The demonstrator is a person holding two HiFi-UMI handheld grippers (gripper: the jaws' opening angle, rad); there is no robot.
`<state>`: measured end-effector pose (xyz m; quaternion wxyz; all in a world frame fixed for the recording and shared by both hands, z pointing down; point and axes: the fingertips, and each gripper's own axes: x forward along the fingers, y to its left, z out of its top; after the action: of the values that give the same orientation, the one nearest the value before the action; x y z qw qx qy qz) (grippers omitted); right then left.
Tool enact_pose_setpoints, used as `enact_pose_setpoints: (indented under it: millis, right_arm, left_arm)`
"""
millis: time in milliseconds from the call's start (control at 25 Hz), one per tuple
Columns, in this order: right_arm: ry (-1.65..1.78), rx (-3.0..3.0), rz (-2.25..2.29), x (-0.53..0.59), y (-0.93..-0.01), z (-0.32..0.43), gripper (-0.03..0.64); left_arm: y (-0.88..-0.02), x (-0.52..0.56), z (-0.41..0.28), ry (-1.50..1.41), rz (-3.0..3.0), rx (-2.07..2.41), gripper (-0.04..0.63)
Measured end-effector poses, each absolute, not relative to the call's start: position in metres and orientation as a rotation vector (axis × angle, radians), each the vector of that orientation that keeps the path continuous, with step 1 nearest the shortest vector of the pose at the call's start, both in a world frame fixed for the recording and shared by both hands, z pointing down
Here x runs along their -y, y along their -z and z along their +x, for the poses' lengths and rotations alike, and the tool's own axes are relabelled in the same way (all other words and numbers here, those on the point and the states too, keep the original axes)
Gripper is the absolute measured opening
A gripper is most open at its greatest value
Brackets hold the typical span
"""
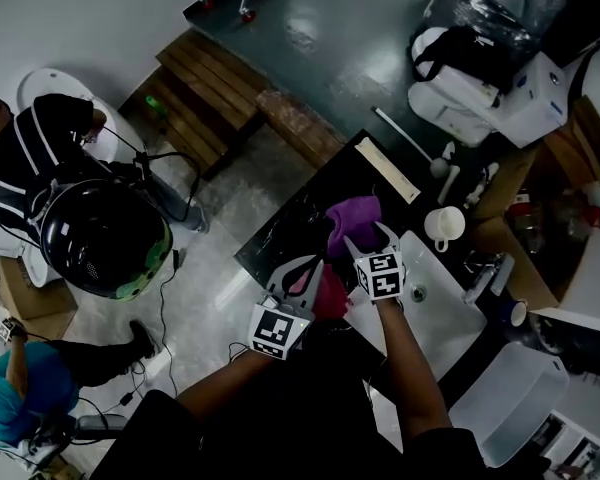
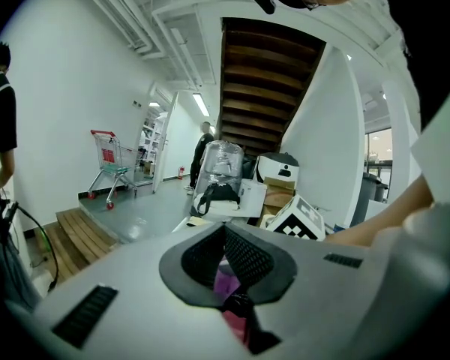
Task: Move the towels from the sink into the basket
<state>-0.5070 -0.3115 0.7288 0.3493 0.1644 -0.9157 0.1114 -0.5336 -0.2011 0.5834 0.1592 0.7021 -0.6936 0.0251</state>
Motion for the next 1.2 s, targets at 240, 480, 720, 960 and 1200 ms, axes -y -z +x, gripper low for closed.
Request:
enact_pose_setpoints:
  millis: [240,480,720,960,1200]
  right_arm:
    - [-0.248,2.327,0.365,0.316,-0.746,-0.522,0.31]
    - [-0.236,2.301,0.386,0.318,-0.757,-0.523,0.308]
    - [-0.248,2.307,0.394,0.315,-0.758,-0.525,0.273]
    - [-0.26,2.305,0.379,0.301,-0.757,-0.527,0.135]
    - [-0.313,2.356,0.502,0.293,-0.73,-0.516,0.124]
  left_arm:
    - [-0.588,0.201,-0.538,-0.091,1.981,1.986,0.003]
    - [-0.591,0.201,-0.543,-0.091,1.965,1.994,0.003]
    - [-0.589,0.197,-0.545,-0.091,1.959,2.007,0.003]
    - [-0.588,0.185,-0.543,-0.093,1.957,2.007,0.003]
    - [-0.578,0.167,-0.537,-0.085,1.977,2.008,0.003]
